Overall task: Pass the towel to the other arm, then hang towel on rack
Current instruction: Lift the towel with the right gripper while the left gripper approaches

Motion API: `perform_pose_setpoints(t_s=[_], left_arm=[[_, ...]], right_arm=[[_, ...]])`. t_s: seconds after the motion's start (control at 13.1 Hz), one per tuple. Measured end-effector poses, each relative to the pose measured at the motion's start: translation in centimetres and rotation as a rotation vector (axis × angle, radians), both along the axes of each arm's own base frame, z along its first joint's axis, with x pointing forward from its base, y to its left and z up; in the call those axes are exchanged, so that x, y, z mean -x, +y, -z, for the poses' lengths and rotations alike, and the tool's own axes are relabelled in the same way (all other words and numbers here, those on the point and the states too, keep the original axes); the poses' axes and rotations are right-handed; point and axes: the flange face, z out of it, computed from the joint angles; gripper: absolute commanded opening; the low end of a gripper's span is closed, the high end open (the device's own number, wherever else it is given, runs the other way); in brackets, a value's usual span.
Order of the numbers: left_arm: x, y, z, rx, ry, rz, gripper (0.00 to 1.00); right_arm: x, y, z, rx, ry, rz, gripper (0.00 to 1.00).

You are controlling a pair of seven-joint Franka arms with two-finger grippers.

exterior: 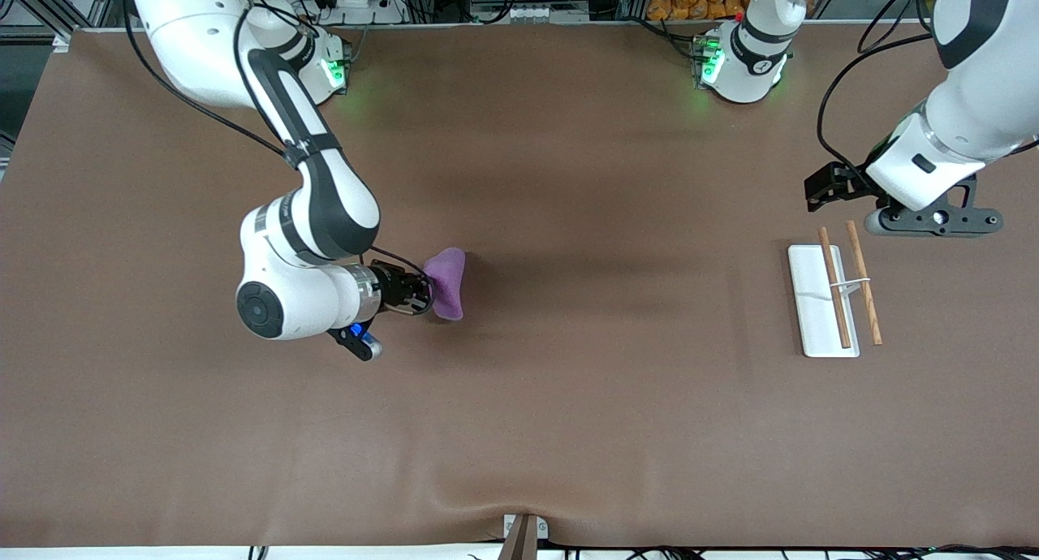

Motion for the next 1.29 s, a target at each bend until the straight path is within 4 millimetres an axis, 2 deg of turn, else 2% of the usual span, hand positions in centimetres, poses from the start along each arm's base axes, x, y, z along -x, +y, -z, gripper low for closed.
perform_pose_setpoints(t_s=[0.23, 0.38, 0.53, 0.76, 0.91, 1.29], left_arm=[[0.3, -1.8, 0.0, 0.009, -0.001, -0.047, 1.00], [0.7, -3.9, -0.2, 0.029, -0.008, -0.101, 1.00], [1.1, -6.2, -0.3, 0.034, -0.020, -0.148, 1.00], [0.9, -9.8, 0.3, 0.052, -0.047, -0.219, 1.00], [0.1, -11.6, 1.0, 0.081, -0.066, -0.269, 1.00], [-3.3, -13.6, 1.5, 0.207, -0.048, -0.368, 1.00]], right_arm=[[0.0, 1.6, -5.2, -0.009, 0.014, 0.133, 0.00], [0.7, 5.0, -8.9, -0.007, 0.027, 0.220, 0.00], [1.8, 8.7, -11.6, -0.011, 0.026, 0.299, 0.00], [2.5, 12.6, -13.6, -0.044, -0.011, 0.453, 0.00], [2.9, 14.7, -14.7, -0.080, -0.034, 0.548, 0.00], [3.2, 17.8, -16.5, -0.192, -0.082, 0.766, 0.00]])
